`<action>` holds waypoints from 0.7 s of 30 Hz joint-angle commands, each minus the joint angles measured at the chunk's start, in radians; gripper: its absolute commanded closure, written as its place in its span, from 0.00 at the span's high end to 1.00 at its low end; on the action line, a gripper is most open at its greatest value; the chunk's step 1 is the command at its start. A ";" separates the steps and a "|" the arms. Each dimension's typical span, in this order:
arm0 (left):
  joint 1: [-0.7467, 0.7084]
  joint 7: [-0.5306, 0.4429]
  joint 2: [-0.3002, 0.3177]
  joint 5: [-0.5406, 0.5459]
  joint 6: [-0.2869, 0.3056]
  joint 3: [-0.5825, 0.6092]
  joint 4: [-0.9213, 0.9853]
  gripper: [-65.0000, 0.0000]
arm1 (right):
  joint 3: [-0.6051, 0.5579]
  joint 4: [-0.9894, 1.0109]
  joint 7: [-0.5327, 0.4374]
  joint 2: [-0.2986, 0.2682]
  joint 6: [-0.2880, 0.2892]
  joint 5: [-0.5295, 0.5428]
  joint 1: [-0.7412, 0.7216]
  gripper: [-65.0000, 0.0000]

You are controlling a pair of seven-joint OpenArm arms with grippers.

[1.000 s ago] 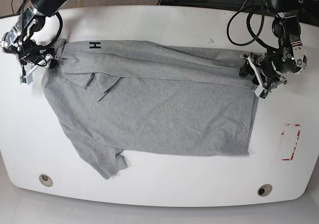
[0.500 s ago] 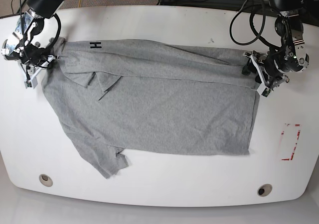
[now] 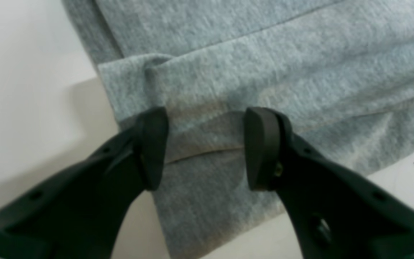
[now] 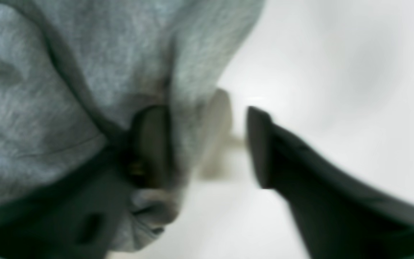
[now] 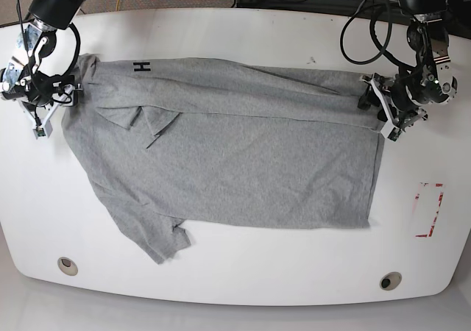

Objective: Layout the t-shirt on the table in an organized manner, then fold the t-shirt properly
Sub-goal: 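Pull the held shirt edge with both grippers to straighten it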

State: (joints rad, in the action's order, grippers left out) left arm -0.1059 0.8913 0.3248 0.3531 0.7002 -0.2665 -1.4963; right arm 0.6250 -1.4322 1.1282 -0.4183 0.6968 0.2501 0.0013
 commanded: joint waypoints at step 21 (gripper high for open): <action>-0.004 0.030 0.007 -0.015 -0.002 -0.003 -0.008 0.49 | 0.217 -0.496 0.268 0.215 0.001 0.021 0.098 1.00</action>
State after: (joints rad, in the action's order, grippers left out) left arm -0.1078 0.8921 0.3241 0.3557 0.7002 -0.2672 -1.4971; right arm 0.8341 -1.9106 1.4017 -0.2047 0.6991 0.2672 0.0948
